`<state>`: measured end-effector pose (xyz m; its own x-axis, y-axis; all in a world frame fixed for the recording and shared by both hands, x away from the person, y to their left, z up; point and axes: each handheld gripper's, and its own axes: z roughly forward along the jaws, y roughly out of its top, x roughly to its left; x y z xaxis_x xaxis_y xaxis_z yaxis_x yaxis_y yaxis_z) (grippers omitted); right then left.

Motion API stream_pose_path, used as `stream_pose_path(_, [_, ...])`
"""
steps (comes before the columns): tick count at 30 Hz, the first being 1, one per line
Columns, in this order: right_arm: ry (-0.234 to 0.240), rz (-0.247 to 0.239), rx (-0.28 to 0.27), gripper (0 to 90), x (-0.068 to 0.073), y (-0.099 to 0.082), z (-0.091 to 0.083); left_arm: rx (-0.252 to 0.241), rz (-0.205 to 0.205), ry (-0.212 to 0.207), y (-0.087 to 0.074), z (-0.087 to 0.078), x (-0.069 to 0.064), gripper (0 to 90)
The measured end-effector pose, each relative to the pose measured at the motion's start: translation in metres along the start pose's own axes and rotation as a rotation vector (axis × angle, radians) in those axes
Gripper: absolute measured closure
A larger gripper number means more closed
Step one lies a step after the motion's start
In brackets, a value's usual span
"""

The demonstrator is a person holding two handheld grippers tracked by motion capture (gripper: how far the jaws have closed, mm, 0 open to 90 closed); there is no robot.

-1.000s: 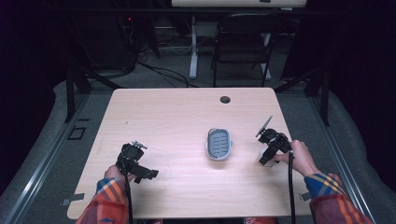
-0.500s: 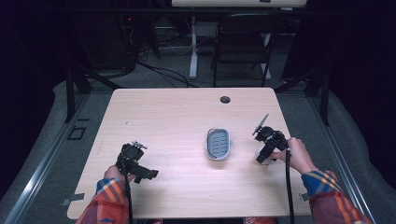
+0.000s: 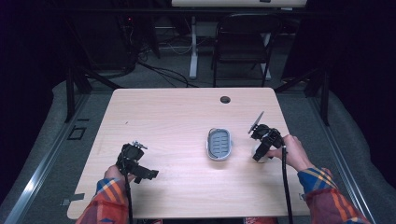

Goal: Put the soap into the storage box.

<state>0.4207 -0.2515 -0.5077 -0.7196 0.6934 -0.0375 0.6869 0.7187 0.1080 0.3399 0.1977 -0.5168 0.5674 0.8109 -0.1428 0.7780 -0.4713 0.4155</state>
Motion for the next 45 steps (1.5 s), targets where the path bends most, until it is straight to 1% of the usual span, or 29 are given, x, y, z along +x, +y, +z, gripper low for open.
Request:
stream_pose_path(1, [-0.004,-0.007,0.014,23.4,0.0,0.001,-0.001,0.001,0.0,0.0,0.0,0.0,0.0,0.1])
stream_pose_path(2, [-0.006,-0.015,0.01,23.4,0.001,0.003,-0.002,0.0,-0.002,0.0,0.0,0.0,0.0,0.1])
stream_pose_path(3, [-0.003,-0.01,0.007,23.4,0.001,0.004,-0.002,0.0,0.0,0.0,0.0,0.0,0.0,0.1])
stream_pose_path(4, [0.0,0.001,-0.012,23.4,0.003,0.004,0.0,0.0,0.0,0.0,0.0,0.0,0.0,0.1])
stream_pose_path(5, [-0.002,-0.02,0.001,23.4,0.002,0.006,-0.002,0.0,-0.002,0.0,0.0,0.0,0.0,0.1])
stream_pose_path(7, [-0.003,-0.014,-0.002,23.4,0.003,0.007,-0.002,-0.001,-0.002,0.0,0.0,0.0,0.0,0.1])
stream_pose_path(8, [-0.009,-0.03,0.002,23.4,0.003,0.009,-0.004,0.0,0.0,0.0,0.0,0.0,0.0,0.1])
stream_pose_path(10, [-0.004,-0.031,-0.003,23.4,0.005,0.012,-0.005,0.0,0.0,0.0,0.0,0.0,0.0,0.1])
stream_pose_path(11, [-0.009,-0.039,0.006,23.4,0.006,0.014,-0.006,0.002,0.001,0.001,0.0,0.0,0.0,0.1])
stream_pose_path(12, [-0.003,-0.031,-0.002,23.4,0.007,0.015,-0.006,0.003,0.003,0.001,0.0,0.0,0.0,0.1])
stream_pose_path(13, [-0.014,-0.037,0.007,23.4,0.007,0.016,-0.007,0.003,0.002,0.001,0.0,0.0,0.0,0.1])
stream_pose_path(14, [-0.009,-0.035,-0.012,23.4,0.008,0.017,-0.006,0.003,0.001,0.002,0.0,0.0,0.0,0.1])
stream_pose_path(15, [-0.015,-0.042,0.003,23.4,0.008,0.019,-0.008,0.003,0.002,0.002,0.0,0.0,0.0,0.1])
stream_pose_path(16, [-0.005,-0.036,-0.004,23.4,0.009,0.02,-0.008,0.004,0.003,0.001,0.0,0.0,0.0,0.1])
stream_pose_path(18, [-0.012,-0.044,0.003,23.4,0.009,0.022,-0.009,0.004,0.0,0.0,0.0,0.0,-0.001,0.1])
stream_pose_path(19, [-0.016,-0.047,-0.003,23.4,0.01,0.022,-0.008,0.004,0.003,0.001,0.0,0.0,0.0,0.1])
stream_pose_path(22, [-0.008,-0.048,-0.015,23.4,0.011,0.024,-0.008,0.004,0.0,0.001,0.0,0.0,-0.001,0.1])
stream_pose_path(23, [-0.008,-0.048,-0.015,23.4,0.011,0.024,-0.008,0.004,0.0,0.001,0.0,0.0,-0.001,0.1])
stream_pose_path(24, [-0.006,-0.051,-0.002,23.4,0.011,0.027,-0.01,0.004,0.001,0.001,0.0,0.001,-0.001,0.1])
stream_pose_path(27, [-0.013,-0.055,-0.003,23.4,0.011,0.029,-0.01,0.007,0.005,0.002,0.0,0.0,0.0,0.1])
stream_pose_path(31, [-0.015,-0.049,-0.02,23.4,0.013,0.03,-0.011,0.006,0.006,0.003,0.0,0.0,0.0,0.1])
stream_pose_path(33, [-0.022,-0.069,-0.005,23.5,0.012,0.033,-0.016,0.007,0.001,0.002,0.0,0.001,-0.001,0.1])
stream_pose_path(35, [-0.024,-0.066,-0.006,23.4,0.012,0.033,-0.016,0.005,0.0,0.002,0.0,0.001,-0.001,0.2])
stream_pose_path(36, [-0.016,-0.058,-0.018,23.4,0.013,0.033,-0.017,0.005,0.0,0.002,0.0,0.001,-0.001,0.2])
stream_pose_path(38, [-0.016,-0.057,-0.016,23.4,0.013,0.034,-0.017,0.007,0.003,0.003,0.0,0.001,-0.001,0.1])
stream_pose_path(39, [-0.018,-0.058,-0.018,23.5,0.013,0.034,-0.017,0.008,0.005,0.003,0.0,0.0,-0.001,0.1])
stream_pose_path(40, [-0.027,-0.072,-0.01,23.4,0.013,0.035,-0.019,0.008,0.003,0.002,0.0,0.001,-0.001,0.1])
stream_pose_path(44, [-0.028,-0.075,-0.012,23.5,0.013,0.036,-0.021,0.008,0.003,0.003,0.0,0.001,-0.001,0.1])
stream_pose_path(45, [-0.029,-0.064,-0.023,23.5,0.014,0.037,-0.022,0.008,0.003,0.002,0.0,0.001,-0.001,0.1])
